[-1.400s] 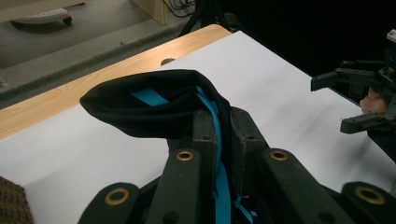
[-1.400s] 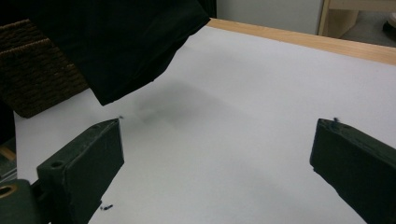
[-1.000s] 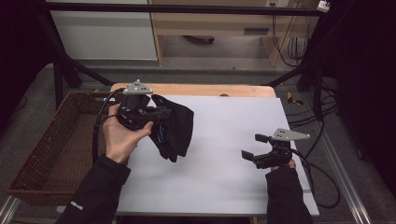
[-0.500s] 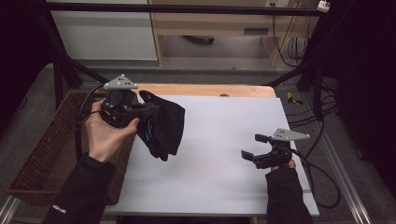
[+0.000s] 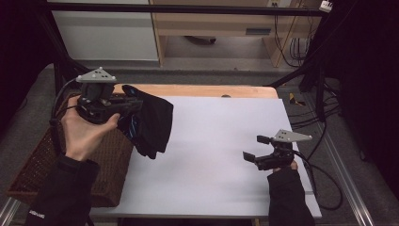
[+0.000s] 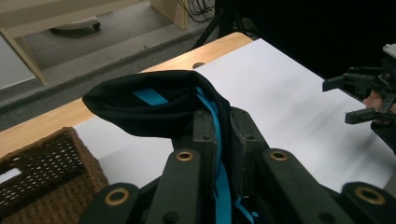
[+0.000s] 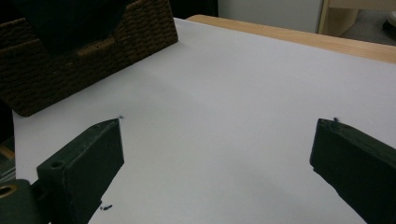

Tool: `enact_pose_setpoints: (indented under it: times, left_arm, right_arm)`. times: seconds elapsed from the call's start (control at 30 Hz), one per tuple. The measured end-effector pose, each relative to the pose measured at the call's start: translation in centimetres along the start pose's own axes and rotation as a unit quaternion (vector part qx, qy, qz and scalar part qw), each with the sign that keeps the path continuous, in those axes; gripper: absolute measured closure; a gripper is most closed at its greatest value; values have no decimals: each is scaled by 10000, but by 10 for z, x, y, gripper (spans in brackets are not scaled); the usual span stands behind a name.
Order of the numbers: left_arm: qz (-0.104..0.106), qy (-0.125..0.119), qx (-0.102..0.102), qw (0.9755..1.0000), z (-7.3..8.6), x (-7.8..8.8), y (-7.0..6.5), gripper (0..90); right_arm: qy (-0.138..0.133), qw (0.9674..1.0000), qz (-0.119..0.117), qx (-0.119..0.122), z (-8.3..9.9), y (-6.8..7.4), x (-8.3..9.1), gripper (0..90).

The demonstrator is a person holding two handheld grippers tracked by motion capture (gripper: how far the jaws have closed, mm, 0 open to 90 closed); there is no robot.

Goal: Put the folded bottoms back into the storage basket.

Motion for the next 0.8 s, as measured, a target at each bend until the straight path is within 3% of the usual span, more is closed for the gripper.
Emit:
enact_pose_setpoints:
  times: [0.5, 0.8]
  left_arm:
    - [-235, -31, 165, 9996, 4, 27, 30, 820]
    - [-425, -106, 366, 9984, 11, 43, 52, 821]
  right_arm:
    - [-4, 10000, -2, -5, 0, 0, 0, 30]
    - [3, 10000, 2, 6, 0, 0, 0, 30]
Point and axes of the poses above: each handheld gripper's, and its own axes: x roughly backward along the jaws, z roughly out of its underside, y roughly to its left, the point moved 5 cm from there along -x, roughly forward along the jaws, and after that the axes turned 6 degrees about y, right-handed, at the moved point
